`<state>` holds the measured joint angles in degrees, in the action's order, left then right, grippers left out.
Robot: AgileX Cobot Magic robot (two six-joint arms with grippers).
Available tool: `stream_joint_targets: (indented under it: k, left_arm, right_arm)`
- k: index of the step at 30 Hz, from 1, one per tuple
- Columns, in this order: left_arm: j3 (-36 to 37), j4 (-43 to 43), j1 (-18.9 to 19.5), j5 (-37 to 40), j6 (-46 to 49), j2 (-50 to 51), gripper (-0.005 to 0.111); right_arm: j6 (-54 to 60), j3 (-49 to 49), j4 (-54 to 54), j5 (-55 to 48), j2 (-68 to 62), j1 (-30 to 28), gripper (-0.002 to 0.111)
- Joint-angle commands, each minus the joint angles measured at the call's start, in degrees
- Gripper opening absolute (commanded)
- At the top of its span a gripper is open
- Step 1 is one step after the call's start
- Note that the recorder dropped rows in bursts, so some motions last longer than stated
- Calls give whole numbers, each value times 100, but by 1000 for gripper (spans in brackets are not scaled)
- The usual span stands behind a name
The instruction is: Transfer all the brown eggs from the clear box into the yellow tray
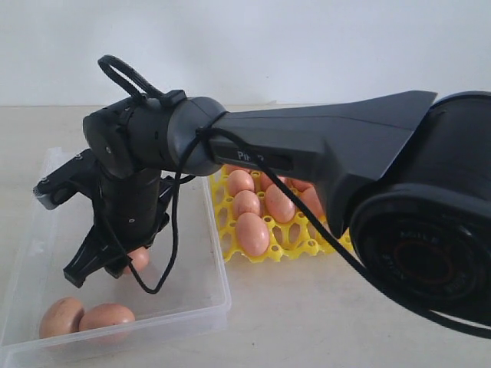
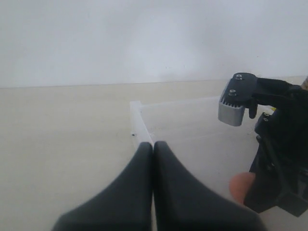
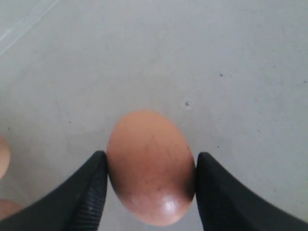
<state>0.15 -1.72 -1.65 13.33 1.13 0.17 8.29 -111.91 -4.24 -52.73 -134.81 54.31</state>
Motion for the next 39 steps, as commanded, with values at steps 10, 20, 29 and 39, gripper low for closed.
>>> stream_joint_targets:
  k: [10,20,29,39]
  left_arm:
    - [-15,-31,-23,-7,3,-17,-4]
    - [-15,-31,-23,-7,3,-17,-4]
    - [-15,-31,-23,-7,3,-17,-4]
    - [-15,-31,-23,-7,3,-17,-4]
  right_arm:
    - [269,-1,168,-201,40,54,63]
    - [1327,-1,194,-222,64,126,63]
    - [1981,-1,393,-169,64,165,63]
    - [1710,-1,494,-394,32,165,63]
